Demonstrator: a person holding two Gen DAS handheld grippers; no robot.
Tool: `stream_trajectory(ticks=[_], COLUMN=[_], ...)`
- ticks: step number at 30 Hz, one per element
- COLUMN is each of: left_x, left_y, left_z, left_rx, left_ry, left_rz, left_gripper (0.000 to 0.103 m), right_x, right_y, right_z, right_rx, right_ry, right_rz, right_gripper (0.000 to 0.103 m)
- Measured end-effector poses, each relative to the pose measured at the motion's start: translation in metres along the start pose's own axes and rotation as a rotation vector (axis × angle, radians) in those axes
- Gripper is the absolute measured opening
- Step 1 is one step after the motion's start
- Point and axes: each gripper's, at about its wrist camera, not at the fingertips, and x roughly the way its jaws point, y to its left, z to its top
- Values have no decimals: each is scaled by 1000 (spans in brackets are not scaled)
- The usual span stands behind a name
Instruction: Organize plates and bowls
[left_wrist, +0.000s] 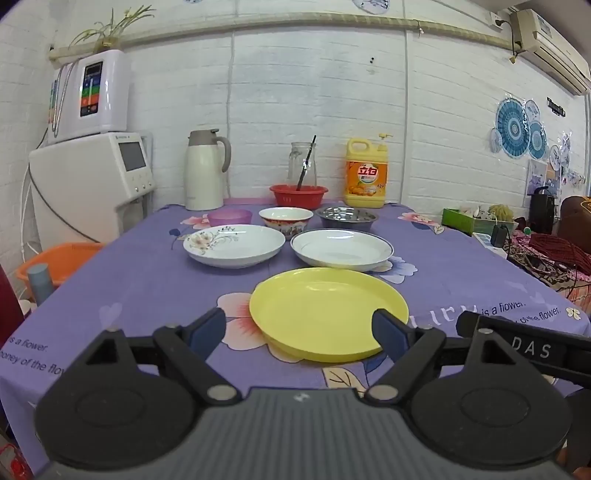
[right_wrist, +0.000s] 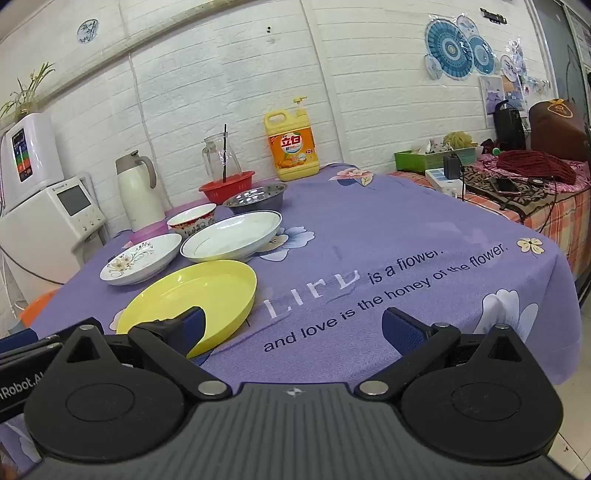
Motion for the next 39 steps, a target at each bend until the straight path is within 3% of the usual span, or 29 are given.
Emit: stream_trajectory(ticks=[39], left_x=[3], left_y=[4], left_z=[-1], left_rx=[-24], left_ry=[-4], left_rz=[-9], left_gripper=[85], right_x=[1], right_y=[7], right_z=[-2], right_rx=[-8], right_ry=[9], right_rz=[-2], right_gripper=[103])
